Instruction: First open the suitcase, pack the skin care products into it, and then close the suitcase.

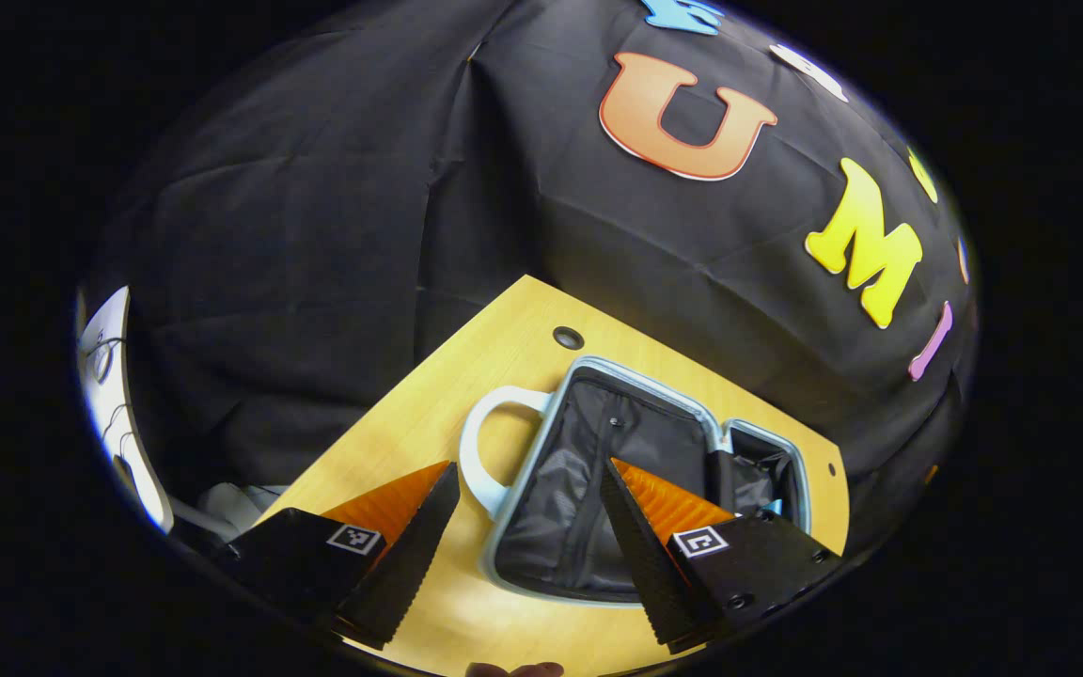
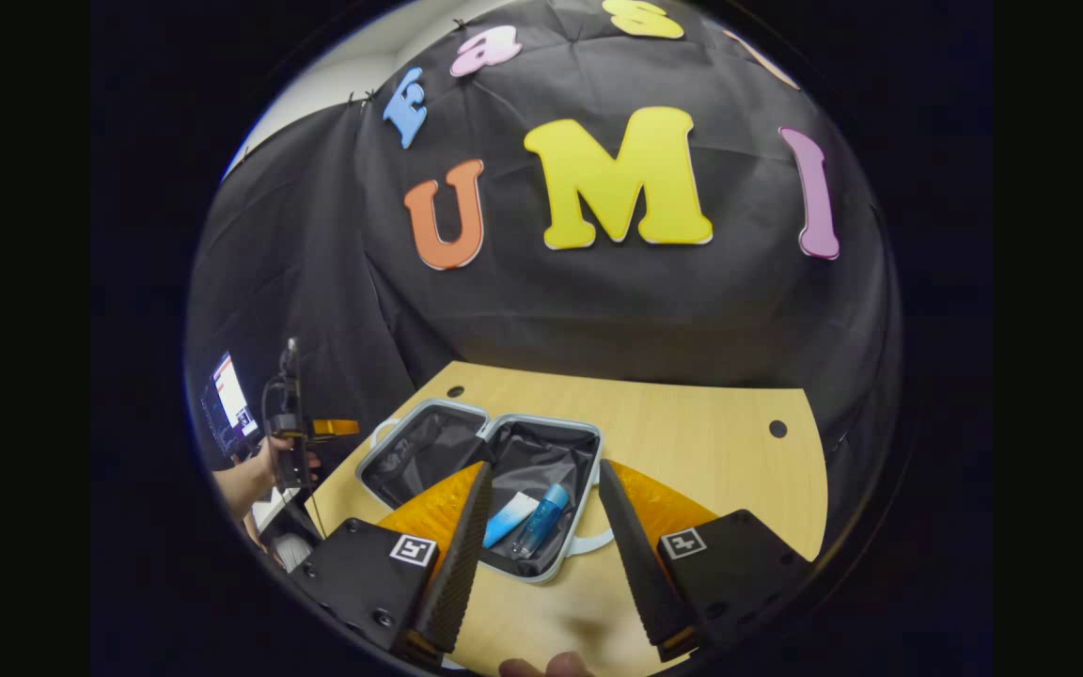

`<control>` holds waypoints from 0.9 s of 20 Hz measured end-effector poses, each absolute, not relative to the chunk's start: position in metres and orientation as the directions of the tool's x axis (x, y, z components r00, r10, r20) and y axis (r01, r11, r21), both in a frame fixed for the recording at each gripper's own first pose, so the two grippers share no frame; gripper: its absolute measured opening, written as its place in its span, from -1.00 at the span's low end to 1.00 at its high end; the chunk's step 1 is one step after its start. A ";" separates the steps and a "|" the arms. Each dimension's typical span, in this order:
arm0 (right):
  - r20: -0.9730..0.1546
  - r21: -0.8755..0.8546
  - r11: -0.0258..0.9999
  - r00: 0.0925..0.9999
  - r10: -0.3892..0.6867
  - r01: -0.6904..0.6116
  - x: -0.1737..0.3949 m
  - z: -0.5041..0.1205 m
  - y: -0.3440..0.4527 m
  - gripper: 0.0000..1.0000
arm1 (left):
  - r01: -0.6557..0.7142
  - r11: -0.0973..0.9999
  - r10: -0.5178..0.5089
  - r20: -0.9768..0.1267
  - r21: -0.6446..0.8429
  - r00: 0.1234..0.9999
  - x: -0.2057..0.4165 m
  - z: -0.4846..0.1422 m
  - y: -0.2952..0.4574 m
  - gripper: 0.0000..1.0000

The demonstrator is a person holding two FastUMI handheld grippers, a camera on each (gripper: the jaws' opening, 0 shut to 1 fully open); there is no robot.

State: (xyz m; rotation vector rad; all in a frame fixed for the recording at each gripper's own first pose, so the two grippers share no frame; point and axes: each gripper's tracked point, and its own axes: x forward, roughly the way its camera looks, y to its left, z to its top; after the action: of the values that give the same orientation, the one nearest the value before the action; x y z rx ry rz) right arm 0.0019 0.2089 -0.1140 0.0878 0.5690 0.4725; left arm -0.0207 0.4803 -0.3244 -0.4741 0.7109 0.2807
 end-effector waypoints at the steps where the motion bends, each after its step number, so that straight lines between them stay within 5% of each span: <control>1: -0.496 0.198 0.894 0.746 0.444 -0.401 -0.003 -0.111 0.203 0.38 | -0.401 0.859 0.080 -0.690 -0.319 0.719 -0.016 -0.333 0.487 0.94; 12: -0.533 0.232 0.945 0.783 0.322 -0.230 -0.024 -0.097 0.155 0.38 | -0.406 0.867 0.023 -0.791 -0.289 0.611 0.025 -0.422 0.522 0.84; 16: -0.510 0.213 0.957 0.813 0.279 -0.195 -0.024 -0.087 0.142 0.37 | -0.424 0.862 0.016 -0.822 -0.277 0.569 0.033 -0.440 0.521 0.27; 17: -0.509 0.211 0.959 0.816 0.273 -0.189 -0.026 -0.087 0.141 0.38 | -0.430 0.855 0.006 -0.823 -0.291 0.568 0.035 -0.442 0.517 -0.09; 18: -0.510 0.210 0.960 0.817 0.268 -0.184 -0.027 -0.087 0.138 0.38 | -0.440 0.852 0.014 -0.828 -0.284 0.560 0.035 -0.443 0.518 -0.08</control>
State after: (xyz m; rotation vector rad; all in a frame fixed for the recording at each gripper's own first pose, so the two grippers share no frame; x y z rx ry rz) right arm -0.0269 0.1381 -0.0875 0.1539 0.5650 0.2416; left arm 0.0350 0.5178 -0.4435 -0.4996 0.9469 0.2808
